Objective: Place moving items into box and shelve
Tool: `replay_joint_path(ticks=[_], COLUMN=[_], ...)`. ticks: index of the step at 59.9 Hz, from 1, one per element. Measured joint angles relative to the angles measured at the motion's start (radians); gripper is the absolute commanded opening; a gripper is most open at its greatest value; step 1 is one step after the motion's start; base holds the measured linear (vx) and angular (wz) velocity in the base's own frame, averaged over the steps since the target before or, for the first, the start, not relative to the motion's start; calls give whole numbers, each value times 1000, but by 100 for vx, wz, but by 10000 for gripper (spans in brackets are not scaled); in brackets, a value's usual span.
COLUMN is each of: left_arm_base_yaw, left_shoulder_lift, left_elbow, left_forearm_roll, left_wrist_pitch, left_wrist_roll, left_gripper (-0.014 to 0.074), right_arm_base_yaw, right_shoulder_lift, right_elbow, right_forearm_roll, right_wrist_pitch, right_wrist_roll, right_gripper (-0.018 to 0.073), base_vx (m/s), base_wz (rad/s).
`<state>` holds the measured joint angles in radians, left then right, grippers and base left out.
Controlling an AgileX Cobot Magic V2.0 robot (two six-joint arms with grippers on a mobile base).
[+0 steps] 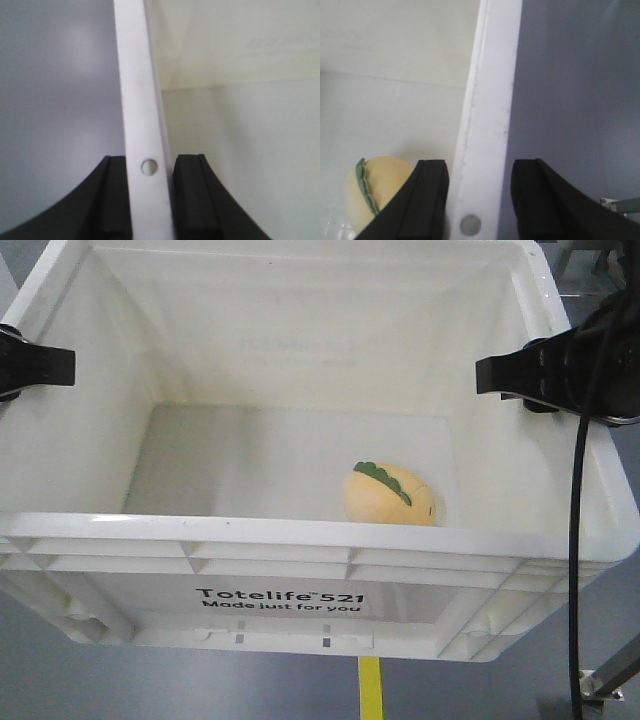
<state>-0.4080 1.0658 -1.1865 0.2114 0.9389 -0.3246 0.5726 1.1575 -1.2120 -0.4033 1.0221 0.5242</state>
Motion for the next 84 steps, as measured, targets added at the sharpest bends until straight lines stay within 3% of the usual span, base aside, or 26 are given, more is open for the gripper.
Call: replay_joint_path(ticks=[84], left_arm_base_yaw=[0], left_shoulder_lift=[0], left_elbow=[0], left_forearm_roll=[0], left_wrist_pitch=[0], left_wrist_roll=[0], left_gripper=[140], right_arm_base_yaw=[0], right_shoulder_lift=[0], right_elbow=[0], right_forearm_roll=[0], right_wrist_pitch=[0], right_wrist_roll=[0], right_gripper=[148], base_vx=[19], base_wz=[-1])
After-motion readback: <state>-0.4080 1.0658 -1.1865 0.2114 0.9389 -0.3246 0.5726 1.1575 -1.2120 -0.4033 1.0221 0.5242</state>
